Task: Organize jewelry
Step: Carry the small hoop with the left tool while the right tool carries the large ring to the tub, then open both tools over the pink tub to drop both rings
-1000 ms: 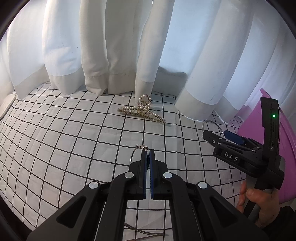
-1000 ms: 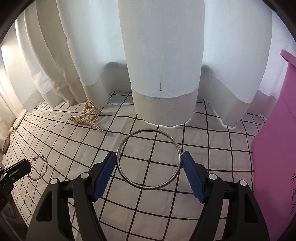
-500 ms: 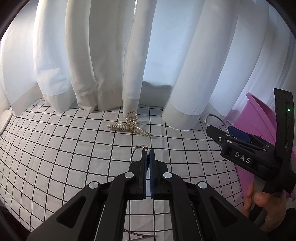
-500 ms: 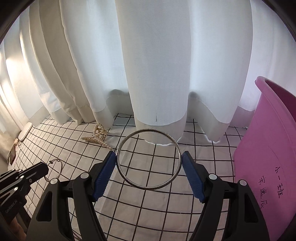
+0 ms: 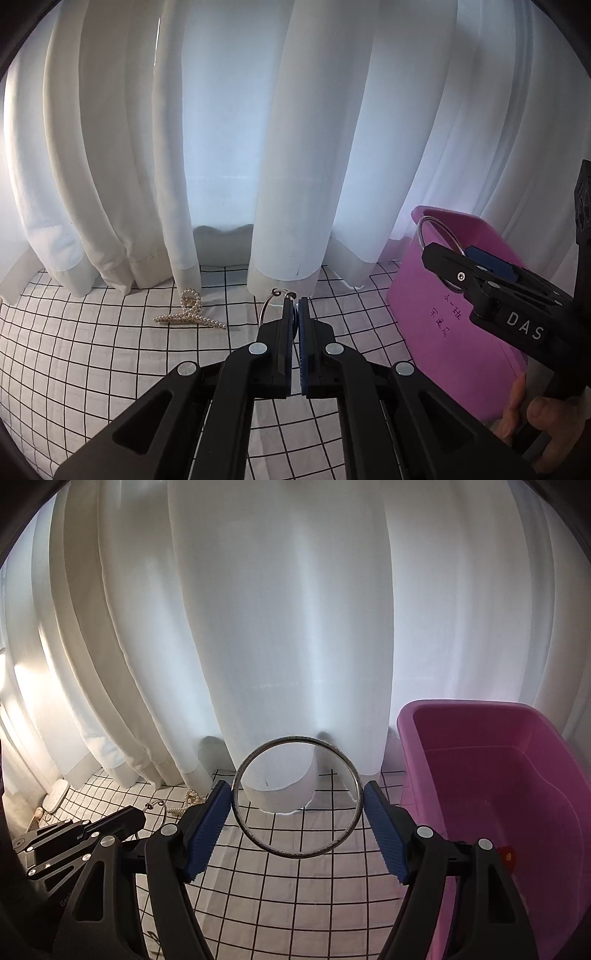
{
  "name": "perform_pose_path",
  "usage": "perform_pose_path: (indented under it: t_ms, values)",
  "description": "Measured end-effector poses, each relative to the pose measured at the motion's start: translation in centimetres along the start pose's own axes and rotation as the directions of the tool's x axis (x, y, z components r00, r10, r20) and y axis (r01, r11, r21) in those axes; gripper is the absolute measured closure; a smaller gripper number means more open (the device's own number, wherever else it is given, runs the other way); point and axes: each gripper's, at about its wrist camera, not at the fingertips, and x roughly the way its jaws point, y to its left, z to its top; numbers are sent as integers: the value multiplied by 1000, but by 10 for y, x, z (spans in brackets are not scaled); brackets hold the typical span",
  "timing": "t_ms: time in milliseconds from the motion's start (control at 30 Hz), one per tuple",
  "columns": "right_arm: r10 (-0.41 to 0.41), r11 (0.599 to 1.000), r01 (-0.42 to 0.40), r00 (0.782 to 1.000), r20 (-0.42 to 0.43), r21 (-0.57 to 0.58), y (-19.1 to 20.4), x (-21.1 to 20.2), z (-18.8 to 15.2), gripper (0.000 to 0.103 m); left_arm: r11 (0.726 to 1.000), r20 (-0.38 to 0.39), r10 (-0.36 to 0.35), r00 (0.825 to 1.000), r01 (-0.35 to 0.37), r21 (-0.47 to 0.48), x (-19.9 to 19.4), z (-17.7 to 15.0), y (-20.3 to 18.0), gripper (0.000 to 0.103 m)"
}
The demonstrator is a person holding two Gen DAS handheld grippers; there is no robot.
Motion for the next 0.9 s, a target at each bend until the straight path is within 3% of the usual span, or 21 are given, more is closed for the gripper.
perform_pose_path:
  t_ms: [267,600,733,900]
  values:
    - [-146,987,140,986,82,76,-65,-63,9,32,985,40,-142,989,137,101,0,32,-68,100]
    - [-317,934,303,947,50,192,-153,-107,-18,32,922,-5,-331,944,324,211,15,43,-174,100]
    - [-341,917,330,940,14,226,-178,-109,-30,32,903,-41,-358,933,357,240,27,39,-206,100]
    - [-346,904,343,938,-37,256,-199,-104,-45,32,898,-80,-348,934,356,259,43,34,-229,100]
